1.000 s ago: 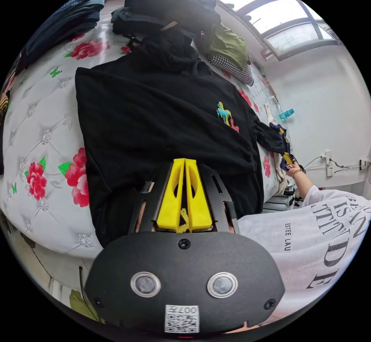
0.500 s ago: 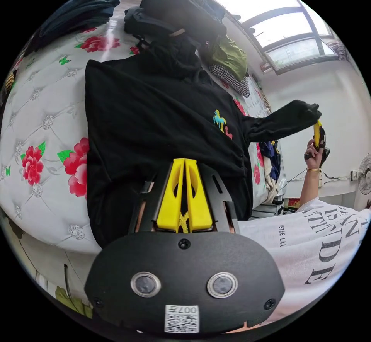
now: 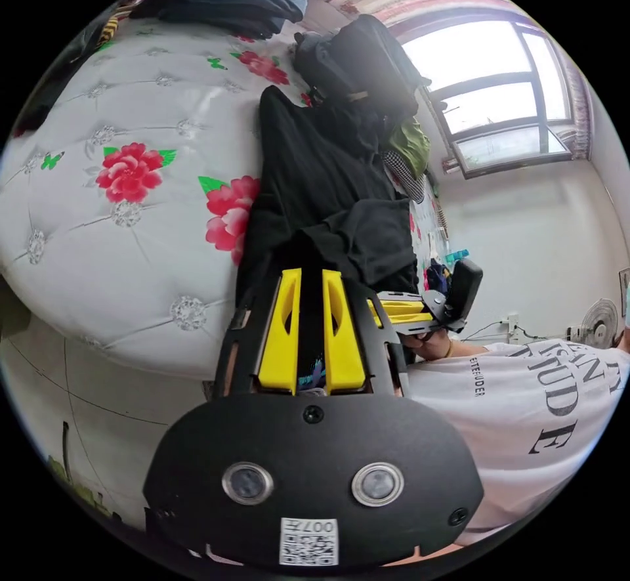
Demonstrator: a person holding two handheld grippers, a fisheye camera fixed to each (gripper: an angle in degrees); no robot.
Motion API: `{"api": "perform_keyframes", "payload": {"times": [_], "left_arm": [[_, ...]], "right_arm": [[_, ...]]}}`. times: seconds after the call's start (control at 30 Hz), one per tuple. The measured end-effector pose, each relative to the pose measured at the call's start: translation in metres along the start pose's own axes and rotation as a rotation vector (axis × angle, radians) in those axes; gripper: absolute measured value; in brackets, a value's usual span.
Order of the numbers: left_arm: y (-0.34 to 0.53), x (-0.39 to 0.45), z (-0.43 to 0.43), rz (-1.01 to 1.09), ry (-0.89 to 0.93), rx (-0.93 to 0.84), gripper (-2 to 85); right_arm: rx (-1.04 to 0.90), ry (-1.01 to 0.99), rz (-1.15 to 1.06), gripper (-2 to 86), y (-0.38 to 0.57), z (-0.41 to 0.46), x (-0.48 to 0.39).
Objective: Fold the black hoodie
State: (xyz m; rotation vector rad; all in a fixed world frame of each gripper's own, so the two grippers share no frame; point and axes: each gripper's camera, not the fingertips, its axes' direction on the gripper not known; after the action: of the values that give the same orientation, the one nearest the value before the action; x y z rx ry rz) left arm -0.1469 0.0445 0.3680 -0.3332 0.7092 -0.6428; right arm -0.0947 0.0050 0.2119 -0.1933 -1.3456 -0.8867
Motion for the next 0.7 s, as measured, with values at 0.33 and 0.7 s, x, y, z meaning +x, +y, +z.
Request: {"api": "perform_keyframes", "payload": {"times": [0.33,0.7], "left_arm": [[-0.114,0.007,-0.022,0.128,0.021,0.04,6.0],[-0.391,0.066,0.067,0.303,0.126,0.005,9.2]], "right_arm": [[0.366,0.313,0.211,6.5,-0.052,-0.143,0.118],[0.488,0.195,0.435,10.0,-0.191,-0.214,0.341]]}}
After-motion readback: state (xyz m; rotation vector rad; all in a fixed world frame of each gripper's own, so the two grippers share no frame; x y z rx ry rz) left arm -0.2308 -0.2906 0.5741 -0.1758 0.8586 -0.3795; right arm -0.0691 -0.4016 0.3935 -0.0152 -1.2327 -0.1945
